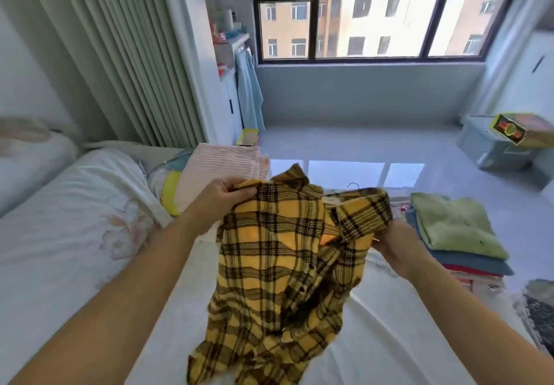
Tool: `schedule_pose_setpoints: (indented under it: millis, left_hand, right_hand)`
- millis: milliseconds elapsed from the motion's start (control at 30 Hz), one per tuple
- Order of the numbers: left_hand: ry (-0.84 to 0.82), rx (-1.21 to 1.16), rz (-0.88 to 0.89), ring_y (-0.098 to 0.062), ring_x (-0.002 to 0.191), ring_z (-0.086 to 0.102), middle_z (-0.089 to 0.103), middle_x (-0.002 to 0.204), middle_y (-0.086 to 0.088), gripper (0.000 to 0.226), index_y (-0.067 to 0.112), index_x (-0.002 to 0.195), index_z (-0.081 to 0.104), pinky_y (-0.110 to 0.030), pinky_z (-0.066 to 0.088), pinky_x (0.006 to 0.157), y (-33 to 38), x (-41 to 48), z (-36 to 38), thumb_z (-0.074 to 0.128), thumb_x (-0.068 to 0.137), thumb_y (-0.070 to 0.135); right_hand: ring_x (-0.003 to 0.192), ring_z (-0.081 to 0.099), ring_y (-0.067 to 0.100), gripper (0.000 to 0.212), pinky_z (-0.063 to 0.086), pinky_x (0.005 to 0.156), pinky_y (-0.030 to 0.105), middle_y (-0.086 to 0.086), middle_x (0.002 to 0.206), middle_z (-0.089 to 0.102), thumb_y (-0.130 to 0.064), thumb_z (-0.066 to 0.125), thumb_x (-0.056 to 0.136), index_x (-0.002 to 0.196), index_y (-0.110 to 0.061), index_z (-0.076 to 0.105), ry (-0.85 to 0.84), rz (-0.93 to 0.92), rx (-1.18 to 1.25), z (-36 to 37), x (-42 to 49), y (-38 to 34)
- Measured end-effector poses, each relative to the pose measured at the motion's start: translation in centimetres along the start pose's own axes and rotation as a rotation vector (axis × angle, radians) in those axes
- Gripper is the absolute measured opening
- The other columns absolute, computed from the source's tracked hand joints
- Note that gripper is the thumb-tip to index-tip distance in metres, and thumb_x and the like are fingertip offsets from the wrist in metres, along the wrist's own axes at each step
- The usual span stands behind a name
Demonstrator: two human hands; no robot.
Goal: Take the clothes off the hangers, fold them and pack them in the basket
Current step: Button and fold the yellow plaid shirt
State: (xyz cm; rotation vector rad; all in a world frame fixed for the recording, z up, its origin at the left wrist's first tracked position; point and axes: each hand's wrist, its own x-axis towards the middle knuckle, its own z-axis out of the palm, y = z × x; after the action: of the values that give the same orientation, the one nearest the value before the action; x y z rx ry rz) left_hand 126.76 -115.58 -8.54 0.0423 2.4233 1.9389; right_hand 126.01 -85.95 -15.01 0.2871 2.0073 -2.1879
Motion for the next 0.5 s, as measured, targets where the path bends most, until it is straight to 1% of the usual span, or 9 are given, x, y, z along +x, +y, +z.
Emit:
schedule_pose_setpoints:
  millis: [67, 167, 200, 233, 300, 333, 400, 467, 500]
  left_hand:
    - [-0.007, 0.068, 0.053, -0.001, 0.066, 0.063, 0.069, 0.068, 0.013, 0.015, 0.018, 0.085, 0.067, -0.012, 0.048, 0.06, 2.6, -0.8, -0.8, 0.058, 0.088, 0.007]
    - [0.004, 0.08, 0.117, -0.001, 0.071, 0.064, 0.07, 0.073, 0.013, 0.017, 0.016, 0.092, 0.066, -0.012, 0.048, 0.065, 5.3, -1.8, -1.7, 0.053, 0.091, 0.005]
    - [0.002, 0.062, 0.13, -0.003, 0.072, 0.064, 0.07, 0.076, 0.009, 0.016, 0.014, 0.094, 0.066, -0.014, 0.05, 0.068, 6.0, -2.0, -1.9, 0.052, 0.092, 0.005]
    - [0.0, 0.046, 0.141, -0.005, 0.073, 0.063, 0.068, 0.078, 0.005, 0.015, 0.011, 0.096, 0.065, -0.017, 0.05, 0.069, 6.6, -2.3, -2.0, 0.051, 0.092, 0.007]
    - [0.011, 0.035, 0.176, -0.006, 0.069, 0.062, 0.065, 0.077, 0.003, 0.012, 0.01, 0.094, 0.062, -0.016, 0.05, 0.066, 7.9, -2.7, -1.9, 0.05, 0.093, 0.009]
    - [0.03, 0.026, 0.196, -0.006, 0.067, 0.061, 0.064, 0.075, 0.003, 0.012, 0.011, 0.091, 0.061, -0.015, 0.05, 0.064, 8.5, -2.8, -1.7, 0.049, 0.094, 0.01]
    - [0.09, -0.008, 0.232, -0.006, 0.066, 0.06, 0.064, 0.073, 0.003, 0.014, 0.014, 0.088, 0.061, -0.016, 0.05, 0.061, 9.9, -3.0, -1.4, 0.049, 0.094, 0.011]
    - [0.152, -0.07, 0.246, -0.006, 0.065, 0.061, 0.065, 0.071, 0.005, 0.017, 0.017, 0.087, 0.062, -0.016, 0.051, 0.059, 11.0, -3.2, -0.9, 0.047, 0.095, 0.013]
    - [0.17, -0.11, 0.248, -0.007, 0.065, 0.062, 0.066, 0.071, 0.005, 0.018, 0.018, 0.087, 0.061, -0.017, 0.052, 0.059, 11.5, -3.3, -0.5, 0.047, 0.096, 0.013]
  right_hand:
    - [0.065, 0.054, 0.015, 0.033, 0.047, 0.064, 0.025, -0.006, 0.054, 0.063, 0.001, 0.033, 0.096, 0.074, -0.009, 0.056, -0.011, -0.058, -0.081, 0.0, -0.6, -3.4]
    - [0.068, 0.057, 0.018, 0.03, 0.05, 0.065, 0.026, 0.002, 0.068, 0.066, 0.001, 0.039, 0.096, 0.082, -0.011, 0.062, -0.04, -0.157, -0.199, -0.1, -1.5, -7.6]
    - [0.066, 0.058, 0.017, 0.028, 0.05, 0.062, 0.026, 0.003, 0.069, 0.065, 0.002, 0.04, 0.095, 0.085, -0.011, 0.063, -0.044, -0.19, -0.229, -0.1, -1.9, -8.7]
    - [0.059, 0.059, 0.012, 0.028, 0.05, 0.057, 0.023, 0.0, 0.064, 0.065, 0.002, 0.04, 0.095, 0.085, -0.013, 0.062, -0.047, -0.218, -0.263, -0.1, -2.2, -9.6]
    - [0.046, 0.057, 0.002, 0.032, 0.044, 0.045, 0.015, -0.008, 0.051, 0.062, -0.001, 0.038, 0.096, 0.08, -0.018, 0.06, -0.031, -0.268, -0.308, -0.2, -3.1, -11.1]
    - [0.049, 0.058, 0.004, 0.033, 0.044, 0.046, 0.016, -0.006, 0.054, 0.063, -0.003, 0.037, 0.096, 0.08, -0.02, 0.061, -0.027, -0.277, -0.3, -0.3, -3.4, -11.7]
    - [0.06, 0.056, 0.014, 0.03, 0.042, 0.054, 0.023, 0.003, 0.067, 0.062, -0.006, 0.038, 0.096, 0.079, -0.017, 0.061, 0.005, -0.306, -0.236, -0.7, -3.8, -12.9]
    - [0.062, 0.048, 0.016, 0.023, 0.037, 0.052, 0.023, 0.006, 0.072, 0.056, -0.005, 0.039, 0.095, 0.082, -0.012, 0.058, 0.09, -0.358, -0.245, -1.8, -3.6, -13.5]
    - [0.063, 0.048, 0.015, 0.02, 0.037, 0.052, 0.021, 0.006, 0.076, 0.056, -0.004, 0.039, 0.094, 0.087, -0.01, 0.057, 0.119, -0.372, -0.278, -2.3, -3.5, -13.2]
